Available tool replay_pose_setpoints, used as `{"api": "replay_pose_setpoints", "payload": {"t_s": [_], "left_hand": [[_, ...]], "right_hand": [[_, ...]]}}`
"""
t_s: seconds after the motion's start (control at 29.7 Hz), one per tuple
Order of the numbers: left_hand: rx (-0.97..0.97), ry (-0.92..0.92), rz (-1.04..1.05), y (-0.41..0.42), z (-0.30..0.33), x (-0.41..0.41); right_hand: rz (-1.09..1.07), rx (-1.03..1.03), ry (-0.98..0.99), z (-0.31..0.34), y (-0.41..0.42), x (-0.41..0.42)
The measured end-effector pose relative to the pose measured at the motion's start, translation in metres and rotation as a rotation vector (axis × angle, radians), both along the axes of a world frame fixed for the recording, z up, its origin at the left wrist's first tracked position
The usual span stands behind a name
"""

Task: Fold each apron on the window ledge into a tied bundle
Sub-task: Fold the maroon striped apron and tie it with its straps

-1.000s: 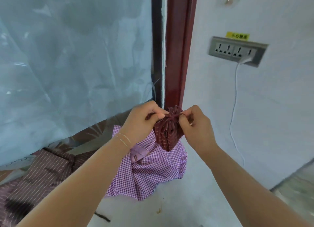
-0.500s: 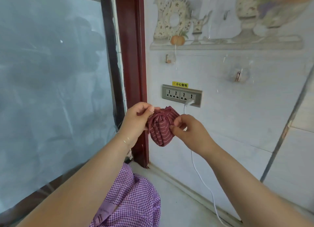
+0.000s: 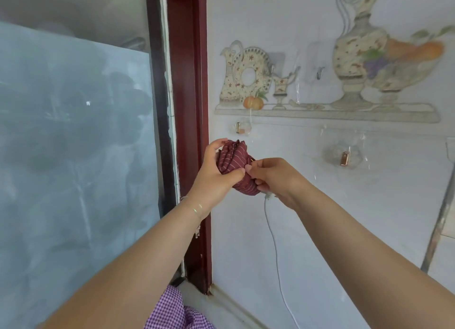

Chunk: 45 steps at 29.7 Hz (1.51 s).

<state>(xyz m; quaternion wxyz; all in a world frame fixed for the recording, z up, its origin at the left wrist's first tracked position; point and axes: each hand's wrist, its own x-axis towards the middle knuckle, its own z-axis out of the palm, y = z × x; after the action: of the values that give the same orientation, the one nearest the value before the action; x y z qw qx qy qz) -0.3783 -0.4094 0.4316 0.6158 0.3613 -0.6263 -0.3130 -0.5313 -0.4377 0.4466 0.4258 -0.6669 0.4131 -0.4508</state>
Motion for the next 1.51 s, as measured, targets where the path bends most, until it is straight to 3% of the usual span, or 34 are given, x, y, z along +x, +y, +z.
{"api": "replay_pose_setpoints", "payload": {"t_s": [0.2,0.4,0.57,1.01,1.28,1.51], "left_hand": [[-0.037,-0.054,0.194,-0.043,0.027,0.005],[0.013,-0.023,0.340,-0.100,0.041,0.012],[-0.004,0.011,0.363,-0.138,0.066,0.019],[0.041,-0.264,0.369,-0.164,0.085,0.022],[0.152,-0.098,0.225,-0.152,0.057,0.020],[0.178,-0.061,0.186,-0.131,0.020,0.029]], "right_hand": [[0.046,0.119,-0.267,0.014,-0.047,0.014],[-0.105,-0.088,-0.063,0.034,-0.100,0.041],[-0.132,-0.203,-0.068,0.058,-0.135,0.051],[-0.349,-0.354,-0.050,0.051,-0.172,0.063],[-0.420,-0.397,0.053,0.024,-0.165,0.051],[-0.359,-0.774,0.170,-0.018,-0.111,0.066]]}}
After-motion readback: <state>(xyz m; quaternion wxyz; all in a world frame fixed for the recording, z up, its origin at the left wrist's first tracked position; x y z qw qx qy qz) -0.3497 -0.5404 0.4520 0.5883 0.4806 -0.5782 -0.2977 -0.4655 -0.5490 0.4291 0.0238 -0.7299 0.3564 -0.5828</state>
